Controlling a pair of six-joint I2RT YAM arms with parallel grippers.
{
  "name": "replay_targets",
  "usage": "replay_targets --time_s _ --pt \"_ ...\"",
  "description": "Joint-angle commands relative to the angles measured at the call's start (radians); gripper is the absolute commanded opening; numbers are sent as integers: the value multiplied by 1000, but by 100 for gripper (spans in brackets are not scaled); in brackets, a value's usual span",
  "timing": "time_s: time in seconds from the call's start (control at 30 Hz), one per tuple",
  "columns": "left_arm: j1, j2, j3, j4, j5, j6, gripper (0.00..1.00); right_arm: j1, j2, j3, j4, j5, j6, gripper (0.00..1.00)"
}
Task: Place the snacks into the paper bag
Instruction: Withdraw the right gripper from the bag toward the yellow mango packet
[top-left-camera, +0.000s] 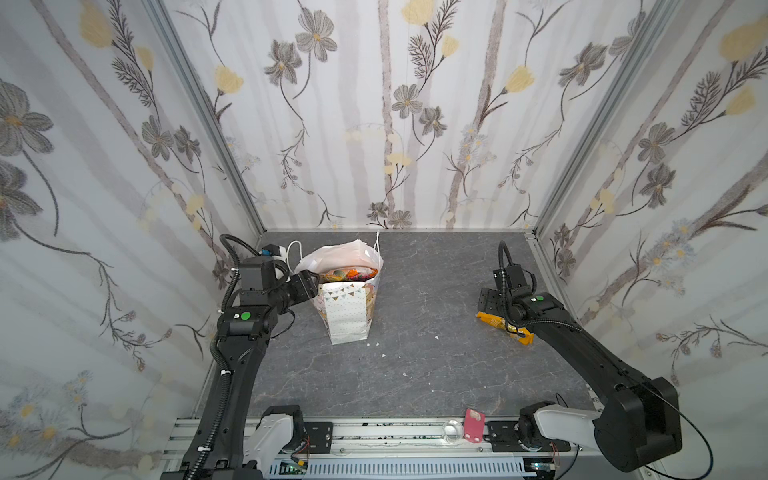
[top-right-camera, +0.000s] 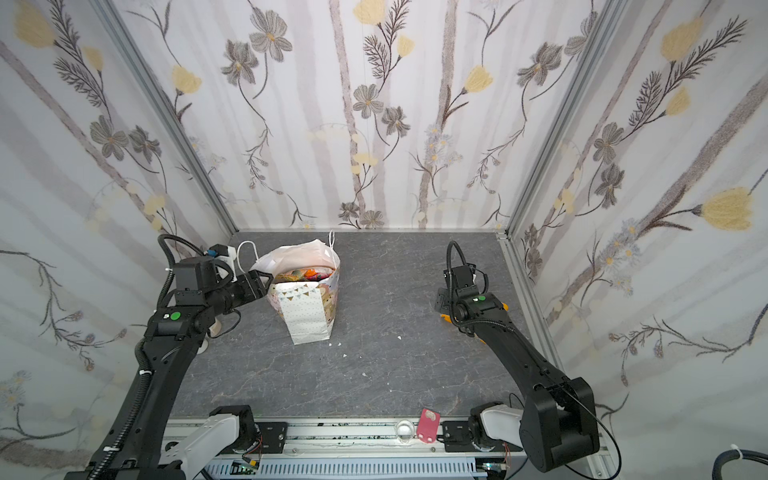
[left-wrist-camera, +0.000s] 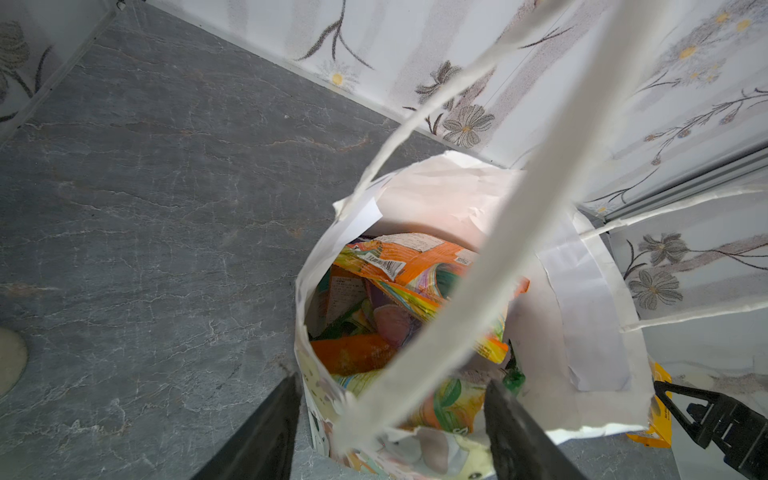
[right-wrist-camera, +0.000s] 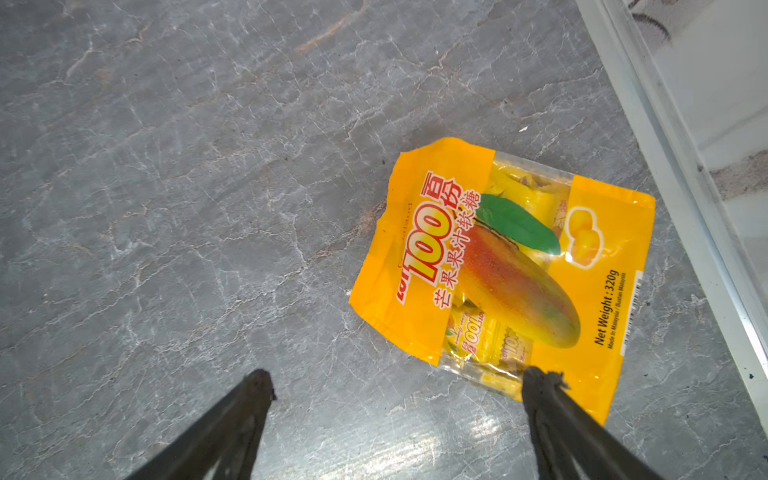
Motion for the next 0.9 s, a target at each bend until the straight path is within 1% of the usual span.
replay_targets --time_s 0.0,0.1,0.3,0.57,0.63,0.73,0.87 --pt "2 -7 -5 18 2 10 69 -40 25 -23 82 -53 -6 93" --pt "2 -5 -4 18 1 10 69 -72 59 -33 124 -92 -13 93" --pt "1 -5 -3 16 -1 12 69 -102 134 -33 167 -126 -34 93" --pt "2 -10 -5 6 -12 18 70 -110 196 -48 206 -151 -47 93" --pt "2 -10 -6 6 -12 18 70 -110 214 -52 218 -173 -49 93" --pt "2 -10 -6 6 -12 19 70 -108 238 -62 246 -237 -51 91" --pt "1 -9 -2 4 -16 19 70 -79 243 -78 289 -308 -46 90"
